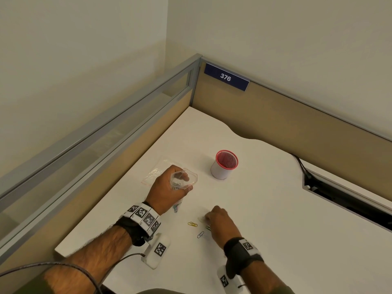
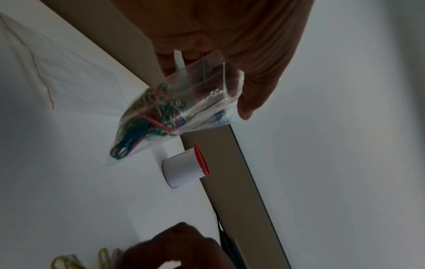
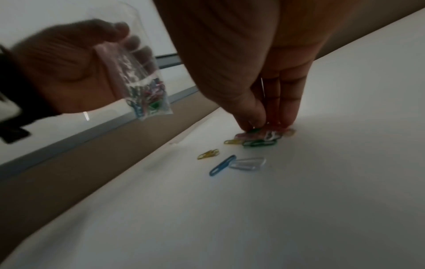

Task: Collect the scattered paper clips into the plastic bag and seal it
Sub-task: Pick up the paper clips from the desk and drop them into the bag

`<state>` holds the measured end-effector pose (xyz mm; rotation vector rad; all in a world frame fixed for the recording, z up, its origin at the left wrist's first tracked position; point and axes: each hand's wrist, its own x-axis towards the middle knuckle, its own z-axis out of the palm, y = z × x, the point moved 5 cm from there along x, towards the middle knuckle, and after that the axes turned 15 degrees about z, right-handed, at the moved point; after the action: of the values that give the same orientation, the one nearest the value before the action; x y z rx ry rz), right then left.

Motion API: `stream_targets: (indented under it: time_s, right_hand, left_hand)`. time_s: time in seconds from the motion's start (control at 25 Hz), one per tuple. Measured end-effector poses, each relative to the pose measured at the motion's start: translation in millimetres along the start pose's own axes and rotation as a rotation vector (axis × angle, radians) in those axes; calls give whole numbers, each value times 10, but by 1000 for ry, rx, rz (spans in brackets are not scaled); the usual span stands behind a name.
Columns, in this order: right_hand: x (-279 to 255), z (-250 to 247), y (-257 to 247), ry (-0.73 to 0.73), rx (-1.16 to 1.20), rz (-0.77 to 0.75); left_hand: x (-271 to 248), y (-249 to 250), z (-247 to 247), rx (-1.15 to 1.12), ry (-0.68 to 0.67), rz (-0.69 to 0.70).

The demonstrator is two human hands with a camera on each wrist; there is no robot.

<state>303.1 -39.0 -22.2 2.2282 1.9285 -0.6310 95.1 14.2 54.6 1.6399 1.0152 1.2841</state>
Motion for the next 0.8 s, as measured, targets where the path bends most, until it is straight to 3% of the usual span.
stream_targets:
  time_s: [0.08, 0.24, 0.36, 0.6, 0.8]
  right_hand:
    - [-90, -13, 135, -5, 73, 23]
    - [-208, -22, 514, -39, 245, 222]
    - [-262, 99, 343, -65, 215, 236]
    - [-23, -60, -92, 31, 252, 143]
    - [32, -85, -466, -6, 151, -138]
  left_hand:
    - [12, -1, 7, -13, 1, -2]
    - [12, -14, 10, -17, -9, -10]
    - [15, -27, 1, -12, -10, -3]
    - [31, -44, 5, 16, -16, -10]
    - [18, -55, -7, 32, -8, -4]
